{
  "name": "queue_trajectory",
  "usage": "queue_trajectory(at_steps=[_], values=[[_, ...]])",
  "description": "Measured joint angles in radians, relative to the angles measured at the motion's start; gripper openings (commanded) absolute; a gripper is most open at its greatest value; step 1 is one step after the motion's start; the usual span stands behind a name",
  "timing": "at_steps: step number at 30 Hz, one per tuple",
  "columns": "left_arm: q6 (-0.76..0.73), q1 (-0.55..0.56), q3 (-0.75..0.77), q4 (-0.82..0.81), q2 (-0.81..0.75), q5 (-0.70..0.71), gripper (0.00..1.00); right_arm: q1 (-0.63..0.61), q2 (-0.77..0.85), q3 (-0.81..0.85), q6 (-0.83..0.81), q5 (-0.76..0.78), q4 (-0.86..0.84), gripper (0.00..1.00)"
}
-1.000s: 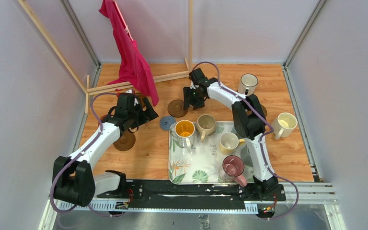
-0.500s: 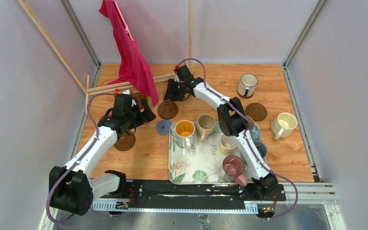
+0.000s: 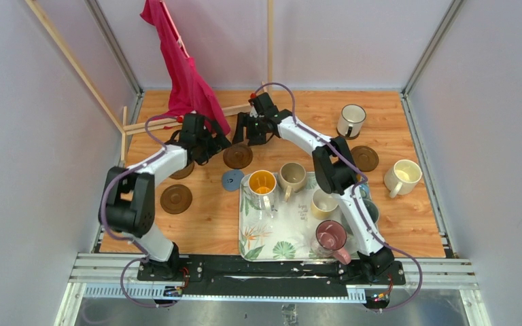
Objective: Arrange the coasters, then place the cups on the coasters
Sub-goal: Move the coaster to the center of the board.
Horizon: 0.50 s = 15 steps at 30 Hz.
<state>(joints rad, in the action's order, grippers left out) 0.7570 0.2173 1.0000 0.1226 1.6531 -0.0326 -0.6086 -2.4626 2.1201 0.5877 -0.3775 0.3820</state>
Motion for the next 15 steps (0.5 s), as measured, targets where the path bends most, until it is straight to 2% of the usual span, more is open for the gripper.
queue_trajectory(at_steps=[6, 11, 15], values=[[0.022, -0.024, 0.135, -0.021, 0.171, 0.024, 1.00, 0.002, 0.140, -0.136, -0.060, 0.020, 0.034, 0.78], [0.032, -0.087, 0.181, -0.013, 0.234, 0.026, 1.00, 0.002, 0.193, -0.193, -0.092, 0.019, 0.039, 0.63], [0.032, -0.129, 0.222, 0.000, 0.276, 0.027, 1.00, 0.002, 0.188, -0.204, -0.111, 0.011, 0.047, 0.59]])
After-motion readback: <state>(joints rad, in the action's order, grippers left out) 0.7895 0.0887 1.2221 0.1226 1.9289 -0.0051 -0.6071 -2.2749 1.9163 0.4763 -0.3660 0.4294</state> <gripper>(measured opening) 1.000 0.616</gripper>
